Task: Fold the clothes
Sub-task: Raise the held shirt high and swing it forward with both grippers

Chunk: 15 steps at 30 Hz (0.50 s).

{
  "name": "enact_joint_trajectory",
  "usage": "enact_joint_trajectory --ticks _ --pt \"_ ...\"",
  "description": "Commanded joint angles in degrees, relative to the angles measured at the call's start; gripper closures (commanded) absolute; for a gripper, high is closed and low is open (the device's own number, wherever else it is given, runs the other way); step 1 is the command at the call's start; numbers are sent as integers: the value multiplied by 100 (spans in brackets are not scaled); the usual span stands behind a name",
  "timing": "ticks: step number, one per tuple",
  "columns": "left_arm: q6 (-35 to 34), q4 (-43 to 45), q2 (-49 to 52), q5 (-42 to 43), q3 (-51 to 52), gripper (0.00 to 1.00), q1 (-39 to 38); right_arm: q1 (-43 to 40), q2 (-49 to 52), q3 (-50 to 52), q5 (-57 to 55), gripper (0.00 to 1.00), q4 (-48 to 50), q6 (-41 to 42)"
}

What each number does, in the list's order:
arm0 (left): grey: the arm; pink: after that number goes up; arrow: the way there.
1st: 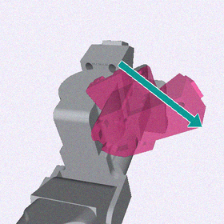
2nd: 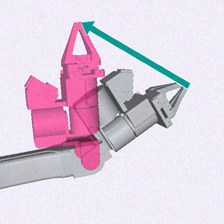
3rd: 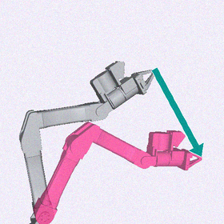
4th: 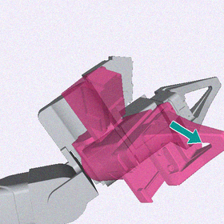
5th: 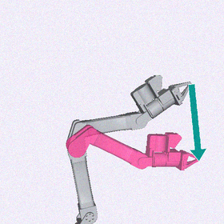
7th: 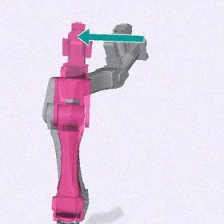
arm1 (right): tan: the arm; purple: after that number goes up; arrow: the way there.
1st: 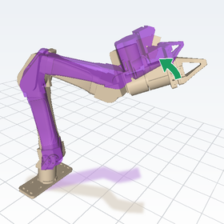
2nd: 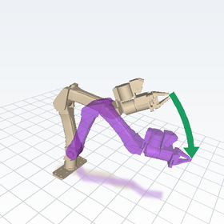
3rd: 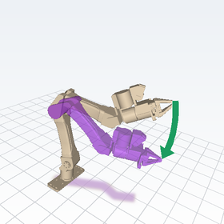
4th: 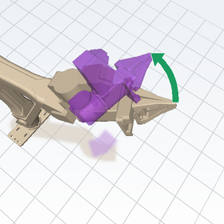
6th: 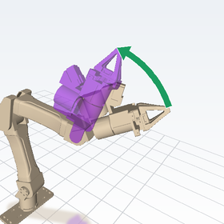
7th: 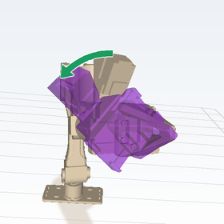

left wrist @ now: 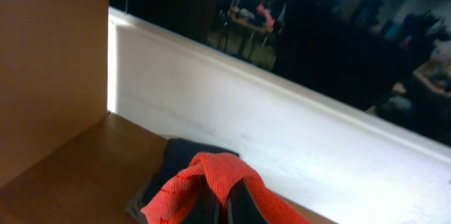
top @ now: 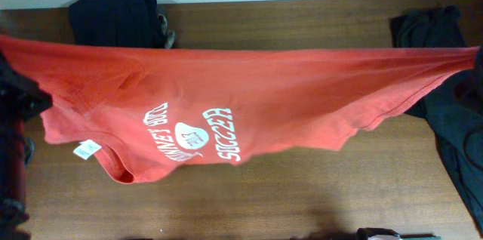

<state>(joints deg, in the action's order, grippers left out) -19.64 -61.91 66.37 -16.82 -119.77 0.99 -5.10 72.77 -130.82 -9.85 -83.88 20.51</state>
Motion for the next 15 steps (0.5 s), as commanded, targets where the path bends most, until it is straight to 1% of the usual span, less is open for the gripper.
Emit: enact_joint_trajectory --ticks 1,5,7,9,12,15 --pt "138 -37 188 -474 -39 100 31 -22 -46 -76 -651 96 7 79" --pt "149 -234 422 -570 -39 100 31 -22 -79 -76 -918 96 42 170" --pt "151 -269 531 -573 -39 100 31 -22 -76 -76 -1187 96 293 197" --pt "149 -295 647 -570 -39 100 31 -24 37 -76 -1499 96 538 -68" --pt "151 -448 723 -575 -39 100 31 -24 236 -76 -1655 96 352 -63" --pt "155 -485 730 -815 -39 100 31 -24 433 -74 -1692 96 299 -90"
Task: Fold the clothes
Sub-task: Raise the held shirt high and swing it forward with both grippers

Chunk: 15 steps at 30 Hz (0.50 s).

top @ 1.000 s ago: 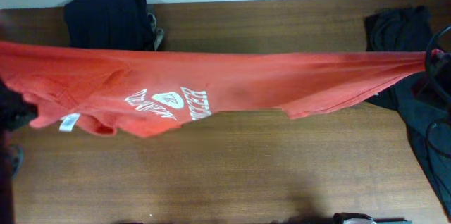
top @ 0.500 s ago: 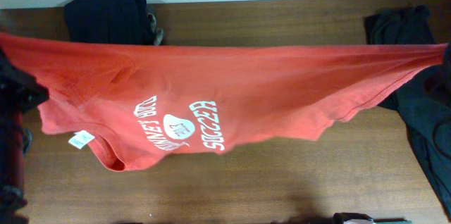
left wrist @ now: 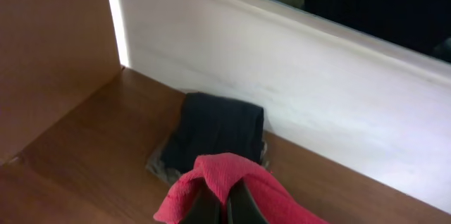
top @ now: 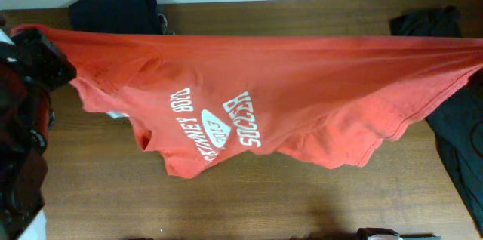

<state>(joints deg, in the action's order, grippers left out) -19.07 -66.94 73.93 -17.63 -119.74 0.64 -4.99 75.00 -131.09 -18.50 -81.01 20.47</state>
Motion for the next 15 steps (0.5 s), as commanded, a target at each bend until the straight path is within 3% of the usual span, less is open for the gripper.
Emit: enact_joint_trajectory --ticks 1,15 --pt "98 24 -28 -868 -42 100 66 -35 302 -50 -813 96 33 -175" --pt "90 0 291 -385 -42 100 63 -33 1421 -48 1027 96 -612 -540"
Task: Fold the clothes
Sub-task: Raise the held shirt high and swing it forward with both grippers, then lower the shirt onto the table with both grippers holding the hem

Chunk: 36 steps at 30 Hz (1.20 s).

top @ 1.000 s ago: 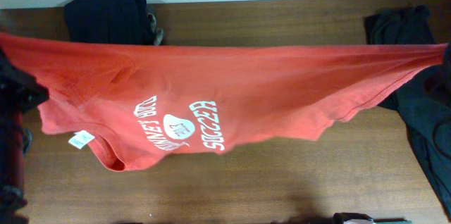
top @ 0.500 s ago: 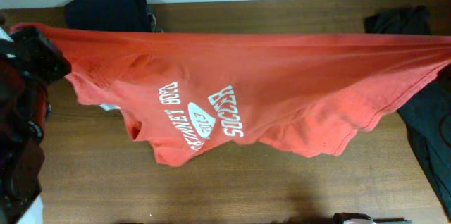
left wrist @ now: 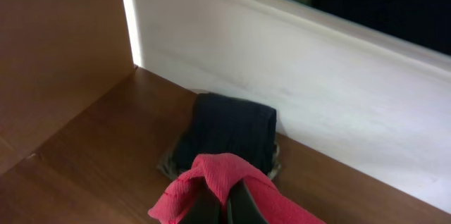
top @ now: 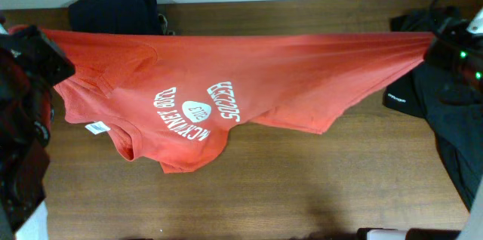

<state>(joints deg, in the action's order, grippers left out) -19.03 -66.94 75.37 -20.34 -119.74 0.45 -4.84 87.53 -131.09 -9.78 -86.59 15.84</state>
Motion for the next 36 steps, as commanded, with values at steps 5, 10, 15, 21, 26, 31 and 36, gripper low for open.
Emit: enact_joint_trajectory --ticks 5,10,15,21,26,31,36 --pt "2 -155 518 111 -42 100 83 -48 570 -48 387 96 -109 -83" --pt "2 -269 1056 179 -35 100 83 -48 977 -35 684 96 -111 -83" --pt "2 -302 1744 435 -35 100 83 -44 1495 -33 811 96 -111 -81" --pt "-63 -299 2570 461 -35 100 83 -44 2120 -33 890 96 -111 -81" --pt "-63 -337 3163 702 -35 100 83 -37 2594 -33 1016 96 -111 -83" --pt "-107 -365 3661 780 -35 100 68 -37 3097 -22 1115 96 -111 -83" --pt "-109 -358 4113 903 -35 100 28 -37 3582 -11 1139 96 -109 -83"
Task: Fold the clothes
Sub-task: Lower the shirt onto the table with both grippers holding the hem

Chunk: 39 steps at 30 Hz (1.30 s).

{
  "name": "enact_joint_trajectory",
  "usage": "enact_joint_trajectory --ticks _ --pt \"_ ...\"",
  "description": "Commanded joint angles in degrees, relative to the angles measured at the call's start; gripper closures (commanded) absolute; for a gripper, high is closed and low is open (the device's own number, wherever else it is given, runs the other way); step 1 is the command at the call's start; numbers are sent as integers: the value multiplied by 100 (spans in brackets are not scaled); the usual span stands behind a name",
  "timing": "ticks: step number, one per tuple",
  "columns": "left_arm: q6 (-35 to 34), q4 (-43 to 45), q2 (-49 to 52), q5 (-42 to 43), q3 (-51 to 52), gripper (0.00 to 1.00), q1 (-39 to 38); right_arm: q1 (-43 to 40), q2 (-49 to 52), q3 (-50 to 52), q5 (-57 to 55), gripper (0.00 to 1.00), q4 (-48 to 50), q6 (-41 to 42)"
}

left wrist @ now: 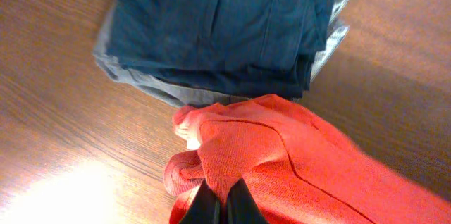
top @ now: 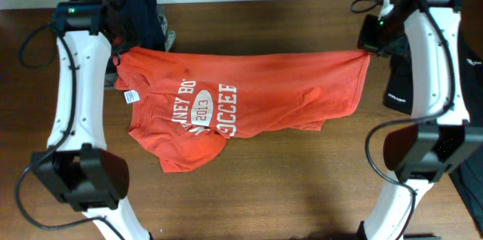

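Note:
A red T-shirt (top: 226, 96) with white lettering lies spread on the wooden table (top: 302, 195), its upper edge pulled straight between both grippers. My left gripper (top: 119, 50) holds the shirt's upper left corner. In the left wrist view that gripper (left wrist: 225, 203) is shut on a bunched fold of red cloth (left wrist: 303, 160) just above the wood. My right gripper (top: 369, 44) is at the upper right corner, shut on the cloth there. The shirt's lower part lies rumpled, with a white tag (top: 133, 96) showing.
A folded dark blue garment on a grey one (top: 139, 10) (left wrist: 225, 27) sits at the back left, right behind my left gripper. Black clothes (top: 400, 89) lie at the right edge. A white wall runs along the table's back edge.
Both grippers have gone down and inward towards the back of the table. The shirt, which hung stretched in the air, now lies mostly flat on the wood, still held at both corners.
The shirt was first held high and stretched wide between both grippers, close under the camera. At the following two moments it hung lower and shifted about, print facing differently. Now it rests spread on the table, top edge near the folded dark garment.

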<state>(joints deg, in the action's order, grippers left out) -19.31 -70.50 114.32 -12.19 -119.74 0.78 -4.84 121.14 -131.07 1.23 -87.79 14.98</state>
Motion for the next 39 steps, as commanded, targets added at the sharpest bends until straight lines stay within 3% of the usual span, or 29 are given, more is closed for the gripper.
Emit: enact_joint_trajectory --ticks 1,6,9,12,16,25,30,39 --pt "-79 11 302 85 -35 100 -20 -37 302 -9 76 96 13 2" --pt "-79 138 592 87 -35 100 -127 -37 603 -9 186 93 15 0" --pt "-81 243 726 85 -35 100 -264 -37 686 -7 184 78 42 -96" --pt "-81 330 782 85 -35 100 -369 -37 695 -7 179 55 57 -131" --pt "-81 428 787 85 -35 100 -426 -39 695 -2 177 45 13 -319" --pt "-81 402 787 85 -28 100 -474 -44 695 490 179 47 -90 -732" --pt "-76 326 787 85 -28 100 -474 -44 695 1187 179 60 256 -863" --pt "-79 275 787 85 -28 100 -479 -44 695 2435 223 61 1113 -914"
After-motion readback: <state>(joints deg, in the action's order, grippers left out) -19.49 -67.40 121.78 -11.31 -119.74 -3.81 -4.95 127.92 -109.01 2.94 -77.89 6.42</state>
